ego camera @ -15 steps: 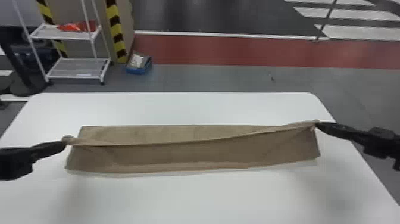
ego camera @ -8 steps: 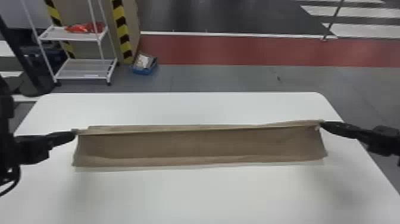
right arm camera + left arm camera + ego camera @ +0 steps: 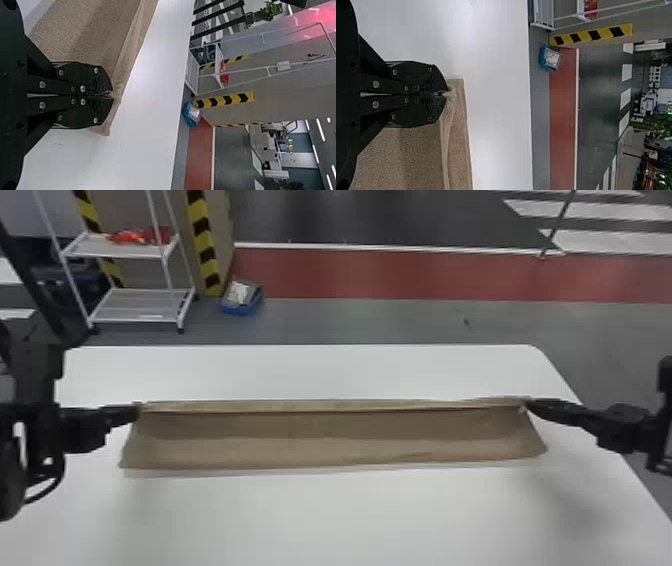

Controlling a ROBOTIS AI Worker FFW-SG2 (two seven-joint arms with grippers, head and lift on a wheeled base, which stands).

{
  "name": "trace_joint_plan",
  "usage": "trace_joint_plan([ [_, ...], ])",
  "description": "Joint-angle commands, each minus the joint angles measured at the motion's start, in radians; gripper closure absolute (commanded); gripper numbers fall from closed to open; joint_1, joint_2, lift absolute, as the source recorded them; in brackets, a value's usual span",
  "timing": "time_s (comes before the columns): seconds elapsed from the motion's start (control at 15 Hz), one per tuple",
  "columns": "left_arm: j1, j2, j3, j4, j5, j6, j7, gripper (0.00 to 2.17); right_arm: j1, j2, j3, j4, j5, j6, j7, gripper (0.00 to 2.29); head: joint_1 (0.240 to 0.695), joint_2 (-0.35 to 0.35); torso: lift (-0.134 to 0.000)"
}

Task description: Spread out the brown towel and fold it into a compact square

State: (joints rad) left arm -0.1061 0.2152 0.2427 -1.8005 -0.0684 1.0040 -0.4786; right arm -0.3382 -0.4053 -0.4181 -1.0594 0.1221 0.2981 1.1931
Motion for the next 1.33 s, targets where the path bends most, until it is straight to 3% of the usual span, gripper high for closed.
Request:
trace_joint_plan([
  [0.0, -0.004, -0.002, -0.002, 0.026, -0.001, -0.054, 0.012, 1.7, -0.007, 0.0, 0.001, 0.022, 0.001, -0.02, -0.006, 1.28, 0.695, -0.062, -0.119],
  [0.13, -0.004, -0.004, -0.003, 0.032, -0.001, -0.069, 0.029, 1.69, -0.007, 0.006, 0.001, 0.03, -0.007, -0.035, -0.029, 1.14, 0.695, -0.061, -0.119],
  [0.2, -0.003, -0.007, -0.003, 0.033, 0.001, -0.087, 0.031, 1.38, -0.007, 0.014, -0.001, 0.033, -0.015, -0.044, -0.043, 0.9, 0.695, -0.059, -0.119],
  [0.33, 0.006, -0.007, -0.003, 0.032, 0.001, -0.103, 0.031, 0.02, -0.007, 0.028, -0.001, 0.038, -0.018, -0.066, -0.09, 0.05, 0.695, -0.058, -0.119],
  [0.73, 0.092, -0.01, 0.047, 0.012, 0.035, -0.284, 0.054, 0.03, 0.015, 0.043, -0.047, 0.036, -0.055, -0.081, -0.121, 0.05, 0.695, -0.054, -0.119],
  [1.0, 0.105, 0.001, 0.09, 0.007, 0.127, -0.179, 0.011, 0.03, 0.079, 0.04, -0.074, -0.031, -0.113, -0.056, -0.11, 0.05, 0.695, -0.053, -0.119],
  [1.27, 0.092, 0.003, 0.073, 0.029, 0.167, -0.103, -0.006, 0.09, 0.159, 0.045, -0.097, -0.082, -0.136, -0.062, -0.099, 0.05, 0.695, -0.07, -0.119],
])
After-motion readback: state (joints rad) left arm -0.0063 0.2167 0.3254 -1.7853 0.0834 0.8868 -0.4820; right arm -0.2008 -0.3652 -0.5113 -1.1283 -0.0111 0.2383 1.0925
